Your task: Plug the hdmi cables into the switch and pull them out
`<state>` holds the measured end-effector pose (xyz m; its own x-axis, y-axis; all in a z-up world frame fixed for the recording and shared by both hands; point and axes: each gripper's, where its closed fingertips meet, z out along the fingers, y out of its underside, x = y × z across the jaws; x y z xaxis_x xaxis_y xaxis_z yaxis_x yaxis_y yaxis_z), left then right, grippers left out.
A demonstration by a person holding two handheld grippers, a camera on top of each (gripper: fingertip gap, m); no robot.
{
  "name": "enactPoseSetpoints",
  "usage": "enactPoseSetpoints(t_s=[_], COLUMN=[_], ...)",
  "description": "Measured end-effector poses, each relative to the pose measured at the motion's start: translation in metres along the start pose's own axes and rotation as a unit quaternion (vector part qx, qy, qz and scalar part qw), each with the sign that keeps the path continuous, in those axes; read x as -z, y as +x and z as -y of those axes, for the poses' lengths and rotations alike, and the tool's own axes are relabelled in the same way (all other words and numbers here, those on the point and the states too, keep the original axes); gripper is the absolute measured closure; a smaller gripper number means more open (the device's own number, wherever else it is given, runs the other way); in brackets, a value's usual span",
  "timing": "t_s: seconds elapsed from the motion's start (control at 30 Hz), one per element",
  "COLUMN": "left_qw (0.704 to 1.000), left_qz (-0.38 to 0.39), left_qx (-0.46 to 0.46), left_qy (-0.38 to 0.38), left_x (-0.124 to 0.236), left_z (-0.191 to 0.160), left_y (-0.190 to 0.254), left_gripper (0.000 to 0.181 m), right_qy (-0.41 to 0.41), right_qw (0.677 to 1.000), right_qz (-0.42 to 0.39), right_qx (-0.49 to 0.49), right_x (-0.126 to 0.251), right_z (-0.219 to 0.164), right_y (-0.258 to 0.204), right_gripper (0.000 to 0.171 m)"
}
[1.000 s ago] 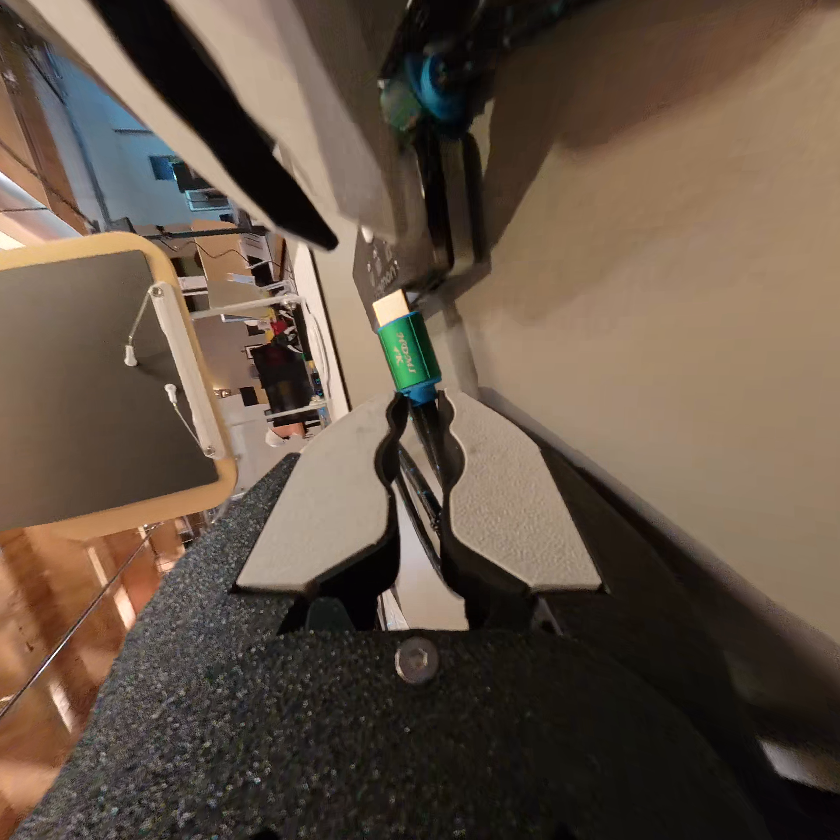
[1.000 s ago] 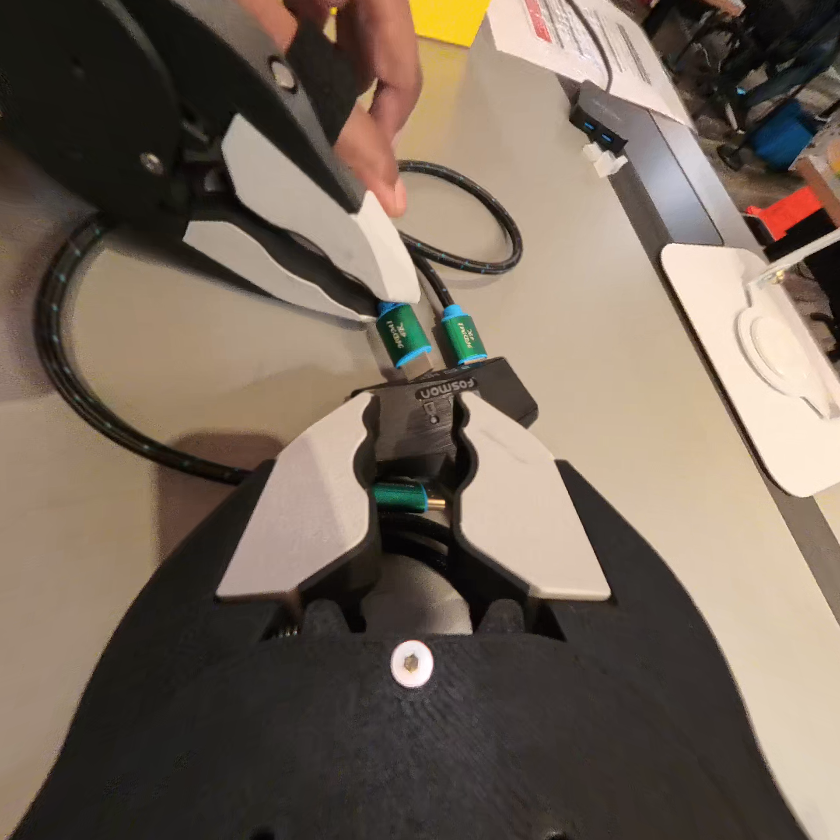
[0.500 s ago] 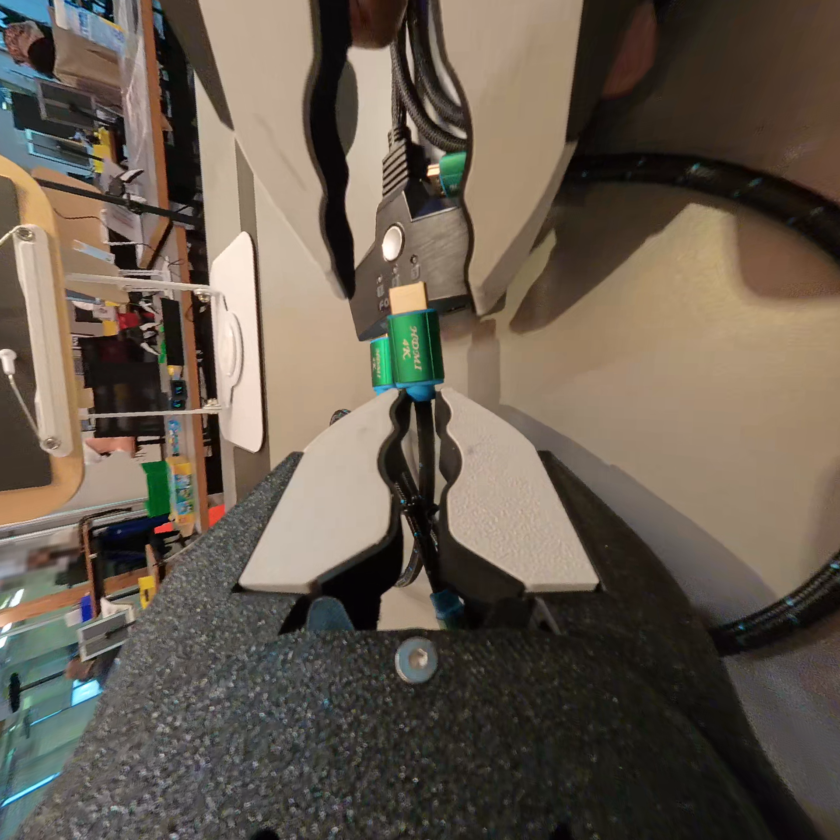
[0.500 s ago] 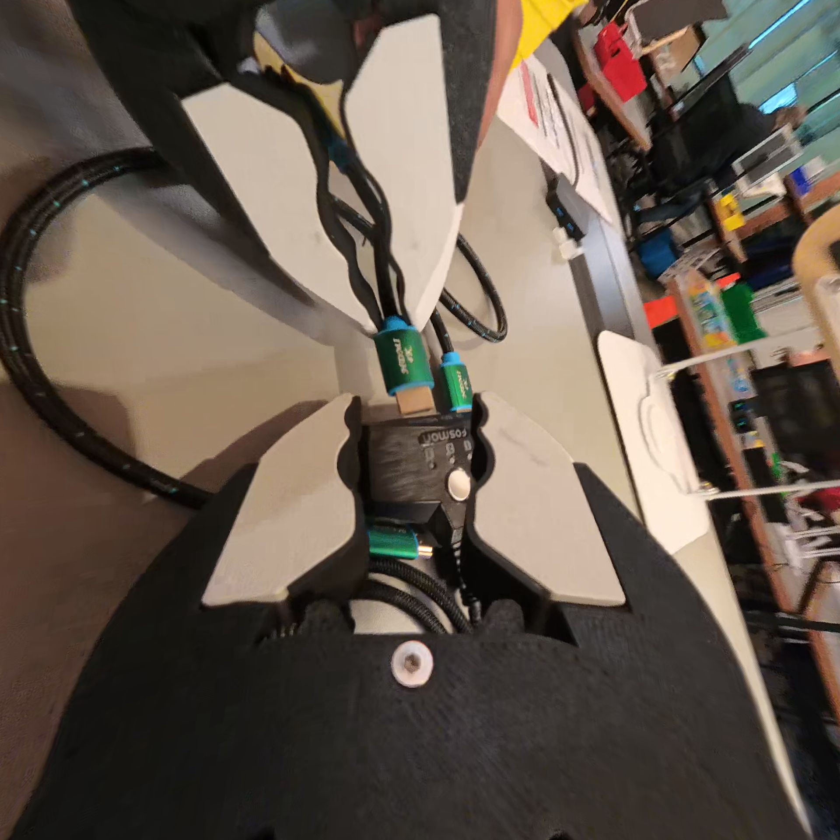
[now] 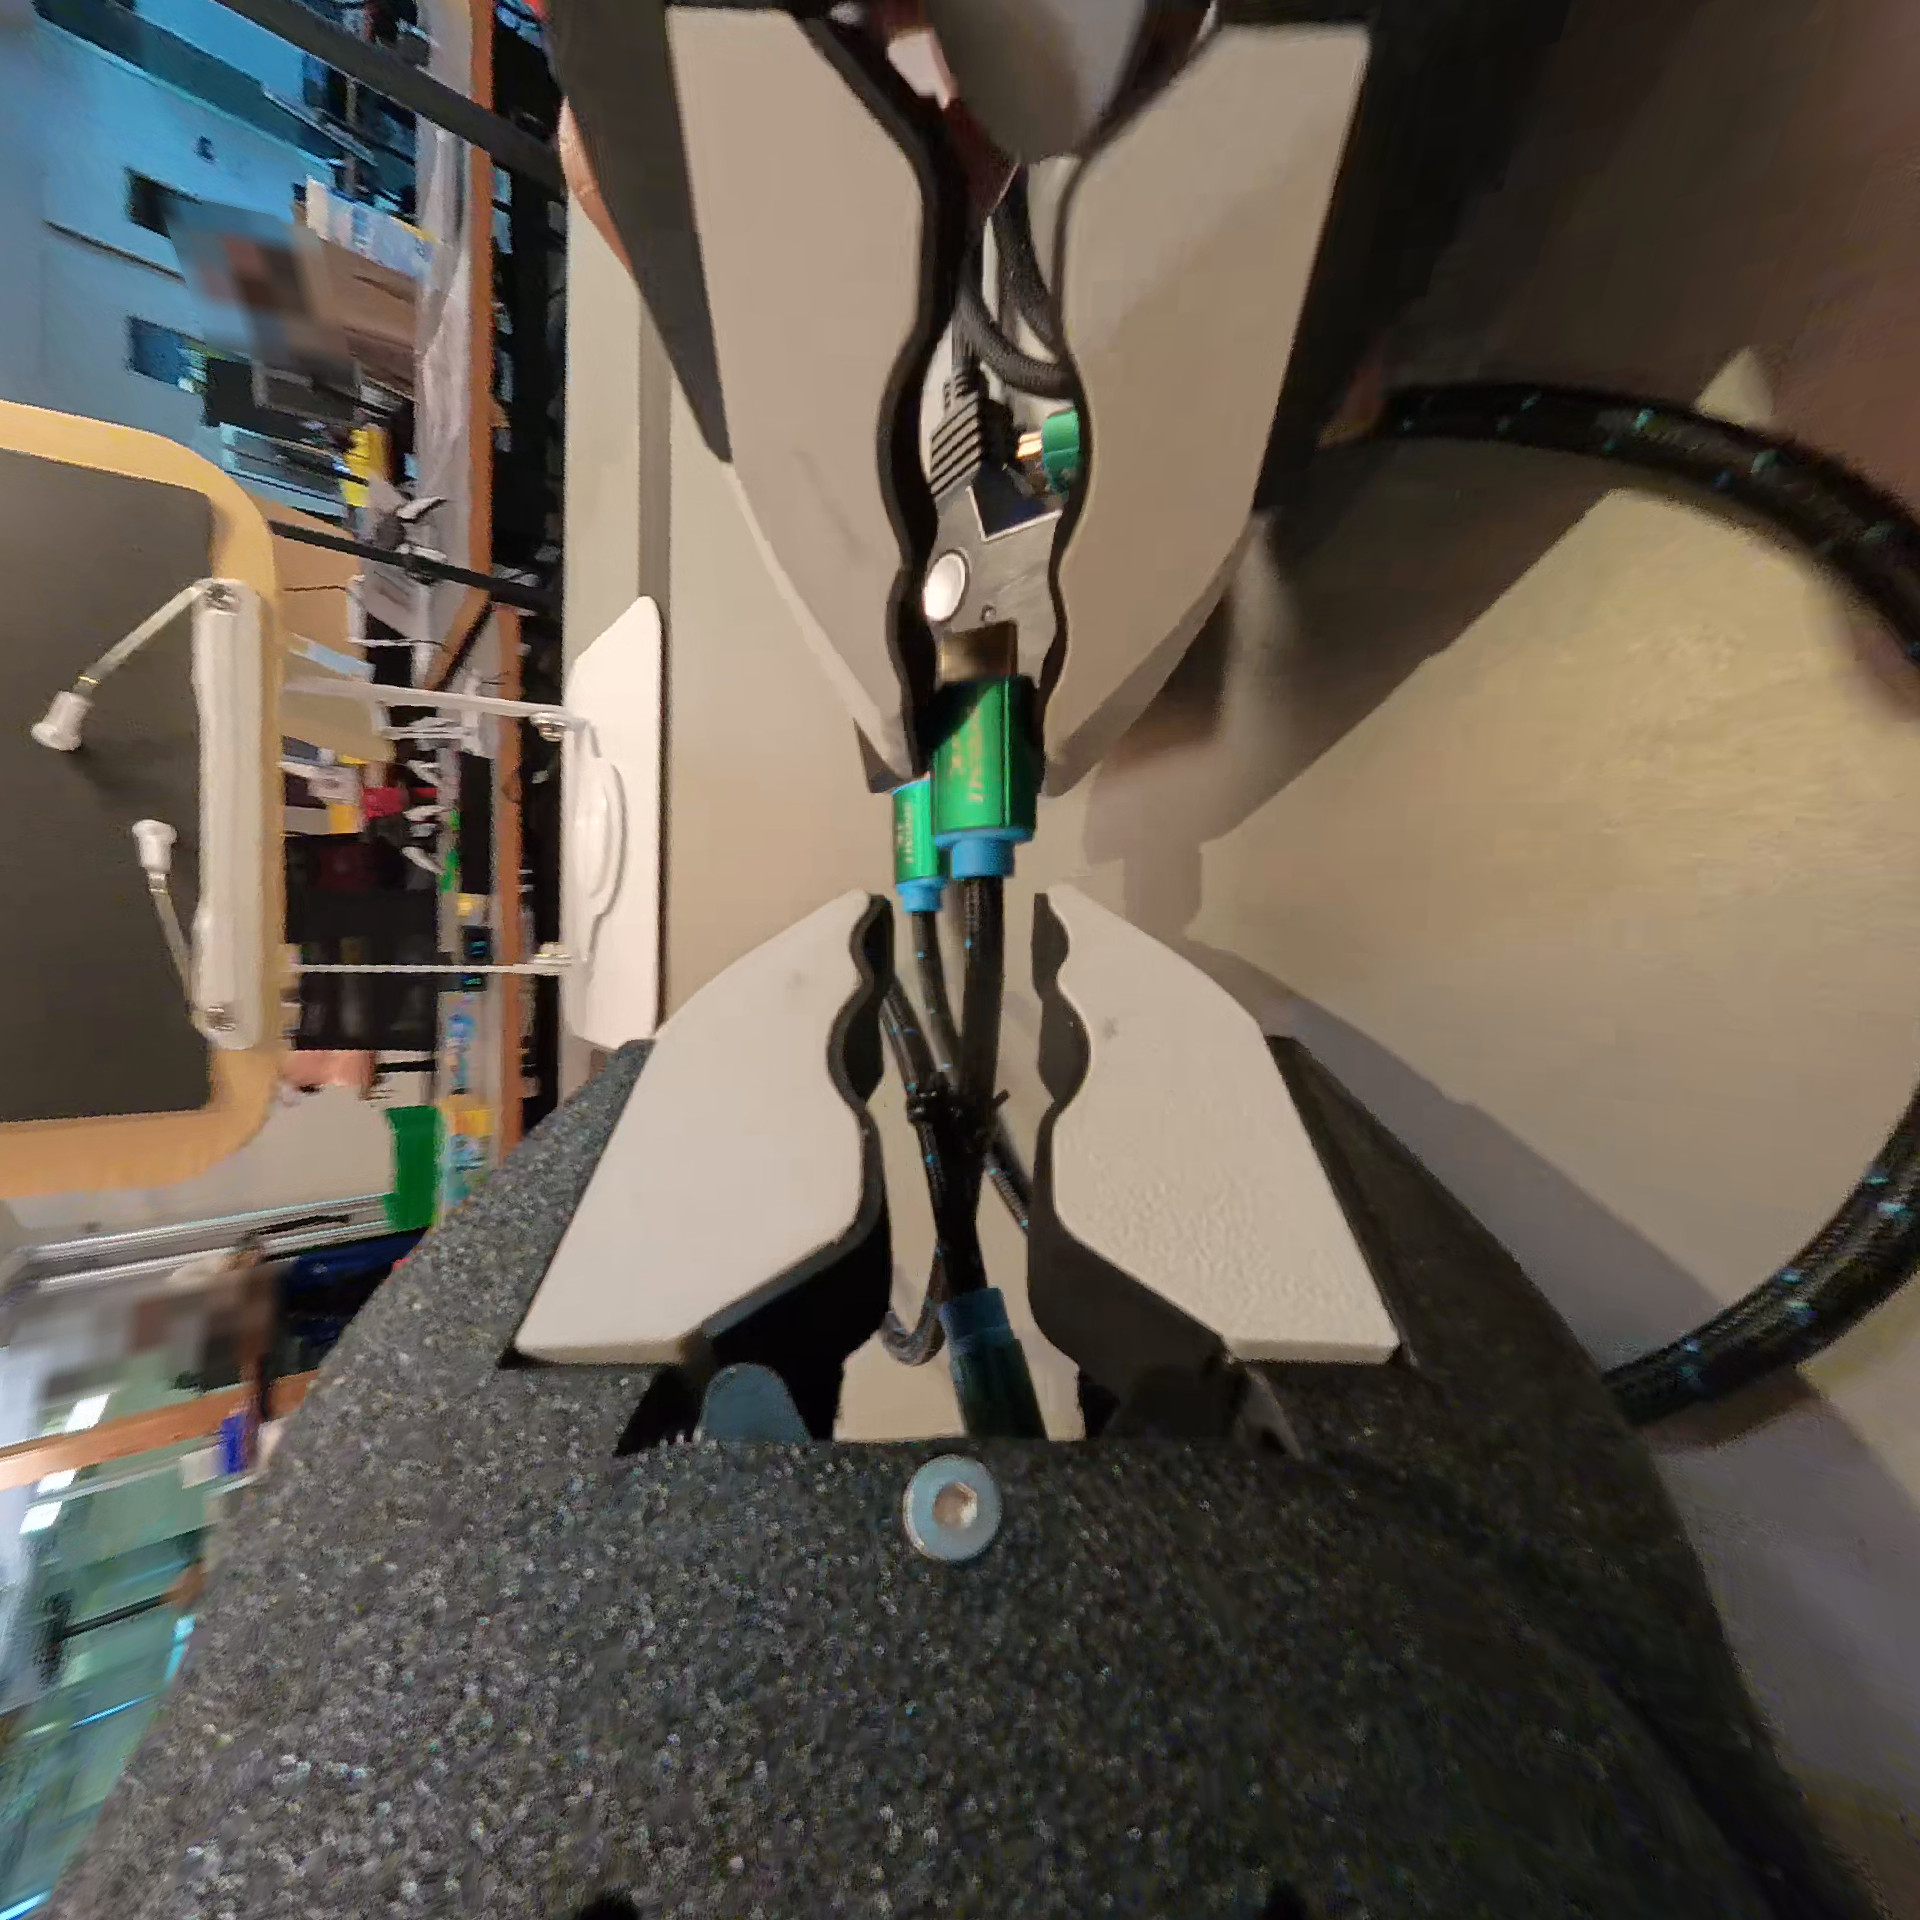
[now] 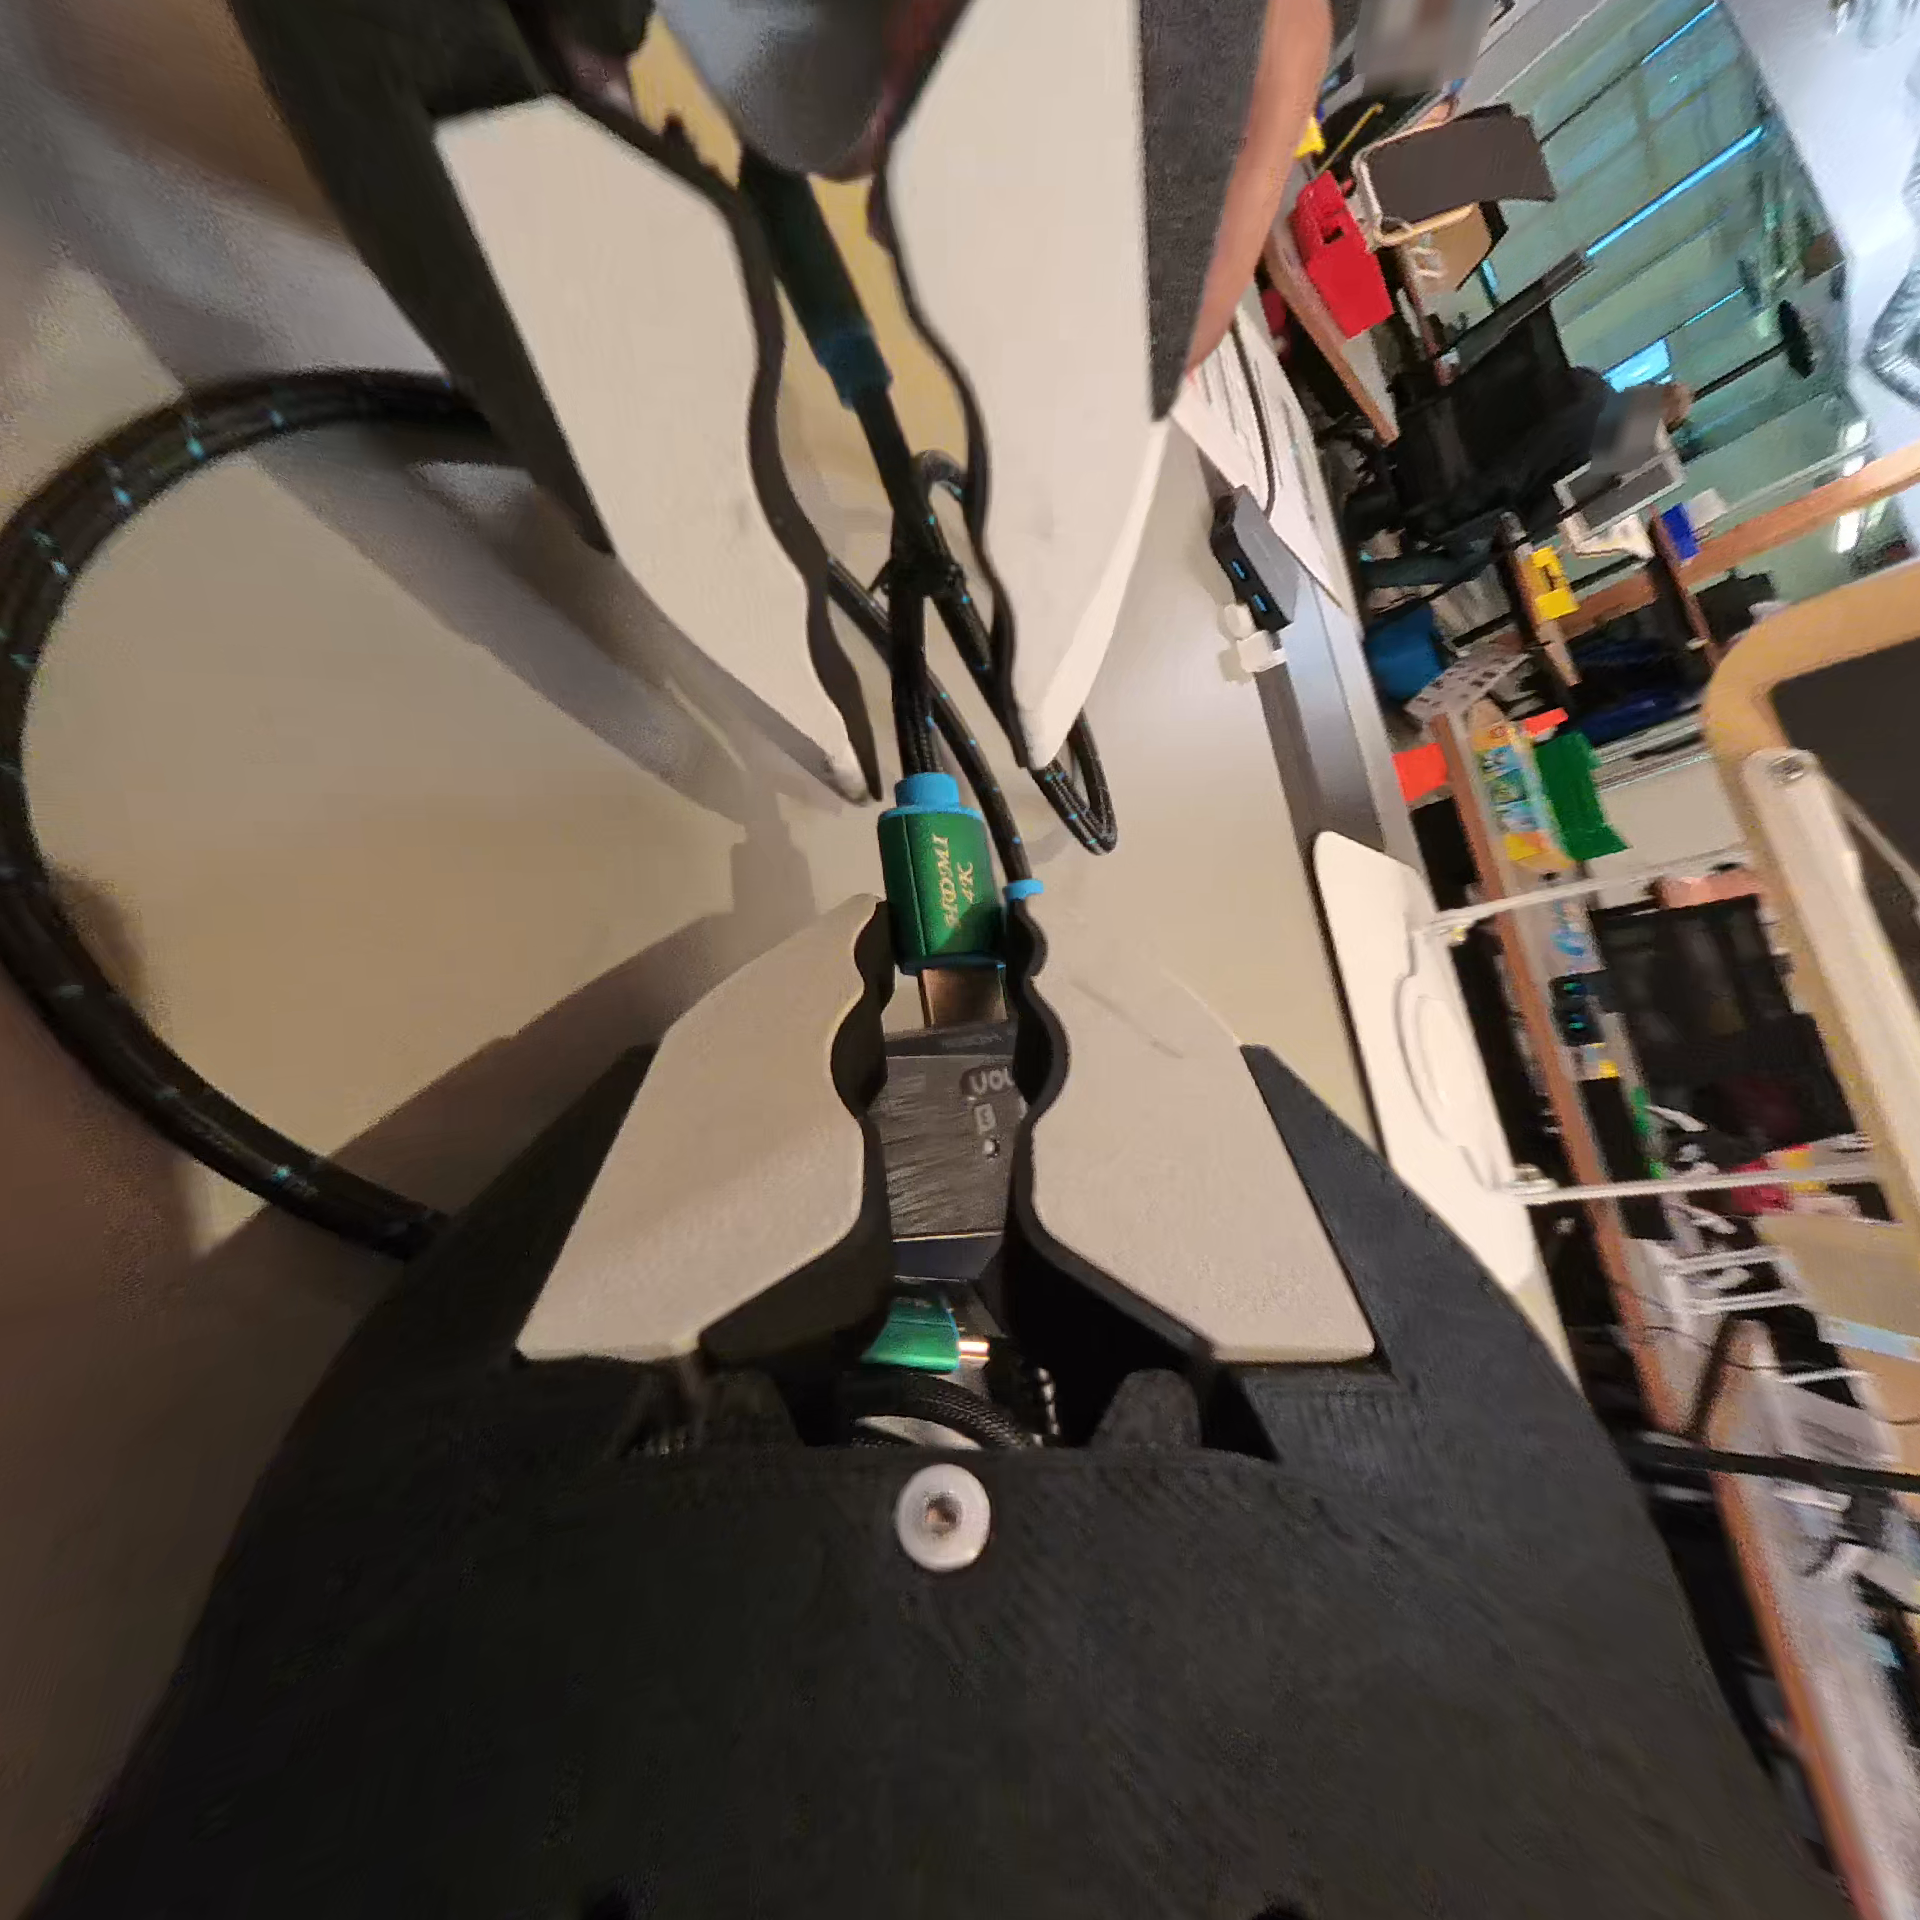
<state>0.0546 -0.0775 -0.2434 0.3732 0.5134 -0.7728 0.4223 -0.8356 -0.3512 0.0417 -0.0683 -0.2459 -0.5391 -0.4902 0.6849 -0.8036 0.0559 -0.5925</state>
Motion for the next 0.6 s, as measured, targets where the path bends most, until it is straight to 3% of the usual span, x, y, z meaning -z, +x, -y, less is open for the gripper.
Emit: enactPoseSetpoints(t_s=[0.23,0.37,0.53,0.6], left_qw=[0.986,0.986,0.984,0.984], left_qz=[0.079,0.071,0.031,0.018], left_qx=[-0.145,-0.146,-0.137,-0.121], left_qy=[-0.020,-0.037,-0.108,-0.128], left_x=[-0.006,-0.011,-0.017,-0.019], left_z=[0.001,-0.001,-0.021,-0.027], left_y=[-0.007,-0.007,0.000,0.001], left_gripper=[0.171,0.172,0.173,0.173], right_qy=[0.028,0.004,-0.047,-0.081], right_qw=[0.995,0.992,0.970,0.959], right_qz=[0.034,0.050,0.112,0.128], right_qx=[-0.085,-0.112,-0.210,-0.238], right_x=[0.004,0.004,0.021,0.022], right_z=[0.007,0.000,-0.018,-0.035], right_y=[0.000,0.000,0.007,0.007], right_gripper=[0.151,0.148,0.099,0.089])
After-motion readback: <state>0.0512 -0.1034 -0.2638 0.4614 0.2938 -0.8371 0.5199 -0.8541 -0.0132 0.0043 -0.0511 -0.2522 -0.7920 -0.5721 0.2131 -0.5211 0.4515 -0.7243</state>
